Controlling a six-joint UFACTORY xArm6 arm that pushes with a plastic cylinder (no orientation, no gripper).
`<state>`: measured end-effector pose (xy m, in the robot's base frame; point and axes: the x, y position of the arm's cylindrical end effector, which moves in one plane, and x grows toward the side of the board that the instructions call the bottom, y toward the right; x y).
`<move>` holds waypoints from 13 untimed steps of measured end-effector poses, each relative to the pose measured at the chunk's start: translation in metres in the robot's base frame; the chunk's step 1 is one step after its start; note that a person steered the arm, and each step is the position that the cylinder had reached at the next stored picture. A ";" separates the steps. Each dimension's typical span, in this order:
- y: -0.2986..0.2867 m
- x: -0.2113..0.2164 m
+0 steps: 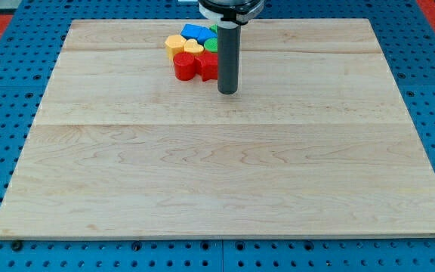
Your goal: Move the green star to the right side of the blue triangle
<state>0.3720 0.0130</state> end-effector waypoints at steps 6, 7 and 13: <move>-0.178 -0.123; -0.050 -0.161; 0.058 -0.109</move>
<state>0.2626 0.0707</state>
